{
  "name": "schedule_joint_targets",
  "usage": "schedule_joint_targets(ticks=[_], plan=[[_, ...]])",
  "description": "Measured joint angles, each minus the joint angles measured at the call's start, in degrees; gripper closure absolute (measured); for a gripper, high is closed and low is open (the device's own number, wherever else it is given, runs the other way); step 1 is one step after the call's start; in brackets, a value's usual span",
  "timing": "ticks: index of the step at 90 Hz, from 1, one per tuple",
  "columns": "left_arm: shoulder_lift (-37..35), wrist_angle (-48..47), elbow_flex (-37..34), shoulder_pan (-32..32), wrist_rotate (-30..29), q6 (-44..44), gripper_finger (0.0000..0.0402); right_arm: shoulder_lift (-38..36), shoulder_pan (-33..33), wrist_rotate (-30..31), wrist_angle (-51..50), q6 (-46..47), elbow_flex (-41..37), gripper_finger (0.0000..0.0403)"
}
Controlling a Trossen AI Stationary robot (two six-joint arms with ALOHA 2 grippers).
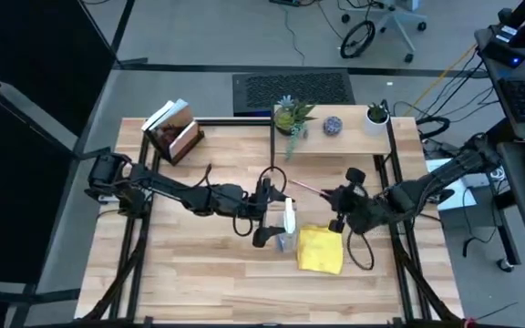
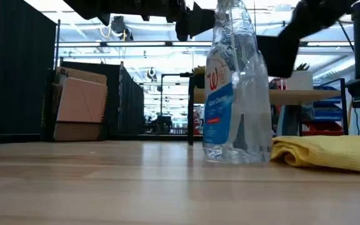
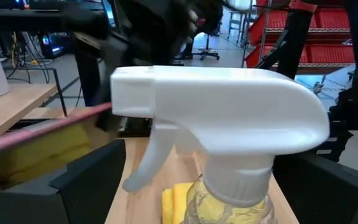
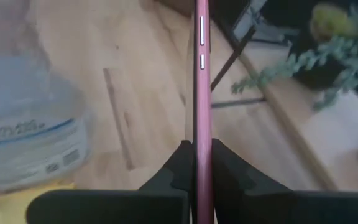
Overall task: Apply microfiber cloth
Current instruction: Spray the front of the cellphone using the glass cleaner spray
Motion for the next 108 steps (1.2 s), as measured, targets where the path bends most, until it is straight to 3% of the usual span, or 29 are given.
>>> schedule_joint_targets(ticks=[28, 41, 57, 91, 108], plan=[[0.0, -0.02, 0.0, 0.0, -0.82, -2.43, 0.0027, -3.35, -12.72, -20.81, 14.4, -17.11, 0.0, 0.0391], [0.0, -0.09, 0.0, 0.0, -0.87, -2.43, 0.0027, -2.54, -15.54, -25.56, 18.78, -20.53, 0.0, 0.0391], [0.0, -0.13, 0.0, 0.02, -0.87, -2.43, 0.0041, -2.73, -16.27, -26.66, 21.59, -22.65, 0.0, 0.0391], [-0.02, -0.26, -0.02, 0.0, -0.83, -2.36, 0.0132, -2.73, -16.27, -27.53, 21.55, -22.48, 0.0, 0.0391], [-0.04, -0.28, -0.02, 0.0, -0.83, 0.93, 0.0136, -2.75, -16.27, -27.54, 21.45, -22.94, 0.0, 0.0391]])
